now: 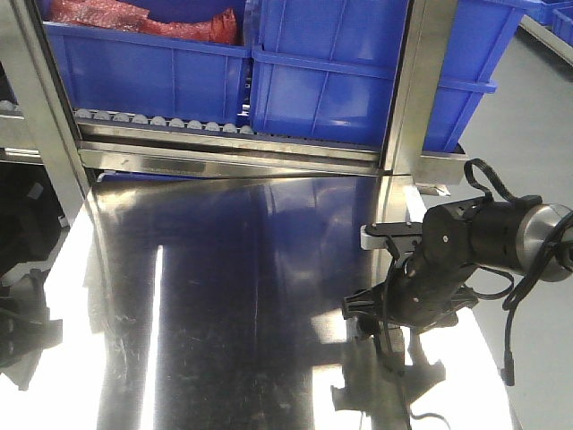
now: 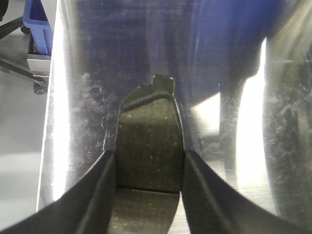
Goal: Move and align brake pads A on conveyor
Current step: 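Close the right gripper on the brake pad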
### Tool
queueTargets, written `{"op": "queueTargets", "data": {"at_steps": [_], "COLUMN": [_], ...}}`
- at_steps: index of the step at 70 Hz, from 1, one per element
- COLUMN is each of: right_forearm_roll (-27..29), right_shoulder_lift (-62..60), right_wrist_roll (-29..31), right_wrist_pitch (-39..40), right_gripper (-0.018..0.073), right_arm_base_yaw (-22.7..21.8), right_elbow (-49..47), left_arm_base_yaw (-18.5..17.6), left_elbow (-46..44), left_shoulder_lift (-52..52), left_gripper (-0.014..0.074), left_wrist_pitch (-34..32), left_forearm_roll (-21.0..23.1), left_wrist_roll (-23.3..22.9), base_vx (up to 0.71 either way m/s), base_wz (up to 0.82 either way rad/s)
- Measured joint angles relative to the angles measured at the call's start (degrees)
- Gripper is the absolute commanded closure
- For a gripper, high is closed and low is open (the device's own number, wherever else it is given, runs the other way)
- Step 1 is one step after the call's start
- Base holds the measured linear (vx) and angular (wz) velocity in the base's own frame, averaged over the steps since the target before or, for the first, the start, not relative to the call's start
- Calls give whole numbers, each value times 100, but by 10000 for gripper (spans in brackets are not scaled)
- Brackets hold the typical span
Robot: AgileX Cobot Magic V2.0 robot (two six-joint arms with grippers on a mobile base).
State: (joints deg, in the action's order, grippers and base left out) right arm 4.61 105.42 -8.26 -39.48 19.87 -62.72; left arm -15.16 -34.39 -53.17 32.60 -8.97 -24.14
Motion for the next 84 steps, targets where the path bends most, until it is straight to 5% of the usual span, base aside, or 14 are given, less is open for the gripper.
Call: {"op": "queueTargets", "data": {"at_steps": [19, 63, 84], "right_forearm_roll": [0, -40, -89], "right_shoulder_lift": [0, -13, -363], "right_wrist_roll": [11, 15, 29], "right_wrist_pitch": [-105, -190, -205], "right_gripper": [228, 452, 469], "right_arm_base_yaw": [0, 0, 0], "right_elbow": [0, -6, -6], "left_arm_base_yaw": [0, 0, 0], "left_elbow": [0, 0, 0], "left_shoulder_lift": [0, 0, 0], "left_gripper": [419, 419, 419], "left_wrist_pitch": [0, 0, 0], "left_forearm_roll": [0, 0, 0], "left_wrist_roll": [0, 0, 0], "base_vx": [0, 0, 0], "base_wz": [0, 0, 0]}}
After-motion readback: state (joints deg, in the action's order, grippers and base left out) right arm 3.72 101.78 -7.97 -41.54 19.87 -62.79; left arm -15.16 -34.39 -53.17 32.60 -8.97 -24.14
